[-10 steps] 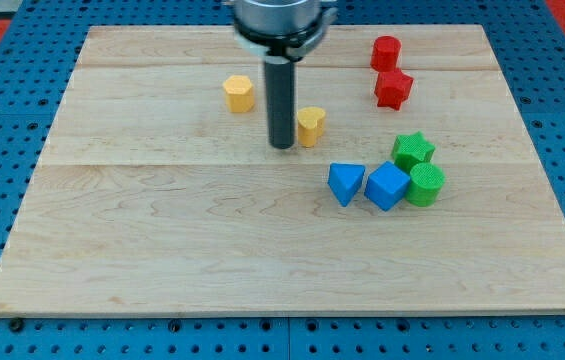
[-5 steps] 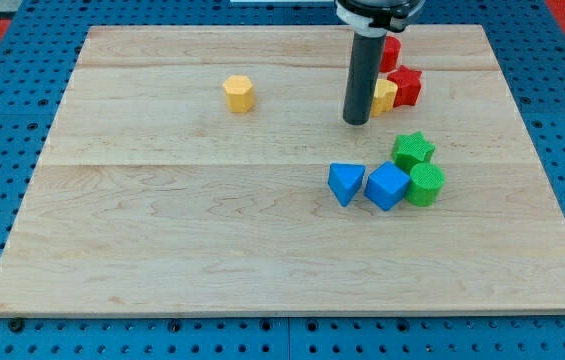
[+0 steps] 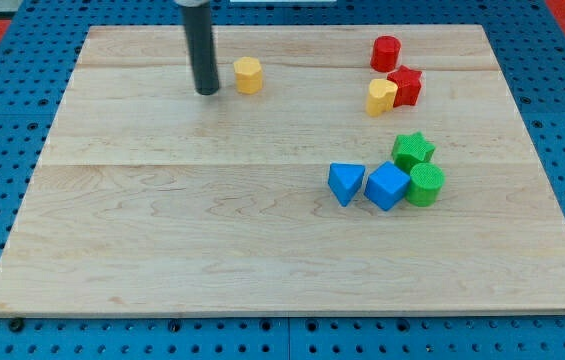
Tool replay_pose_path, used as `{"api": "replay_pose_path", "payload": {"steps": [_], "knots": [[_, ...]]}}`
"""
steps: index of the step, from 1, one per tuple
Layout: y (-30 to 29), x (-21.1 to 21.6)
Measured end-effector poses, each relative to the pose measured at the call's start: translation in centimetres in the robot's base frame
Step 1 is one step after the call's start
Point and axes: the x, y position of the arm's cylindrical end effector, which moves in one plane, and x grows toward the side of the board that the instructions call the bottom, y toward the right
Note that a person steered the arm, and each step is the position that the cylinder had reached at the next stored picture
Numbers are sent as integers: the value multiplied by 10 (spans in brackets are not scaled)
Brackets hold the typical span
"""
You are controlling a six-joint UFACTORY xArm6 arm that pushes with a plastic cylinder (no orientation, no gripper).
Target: Place the red and yellow blocks together
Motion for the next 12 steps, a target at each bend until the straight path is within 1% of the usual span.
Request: {"api": "replay_pose_path", "payload": {"steps": [1,3,5,6,7,8,9,10,11,12], "knots": [[24,-17],[156,-18],[167,-27],[178,-72],[219,-88],[248,-83],[238,-61],[239,-60],[297,-82],[335,-93]]}}
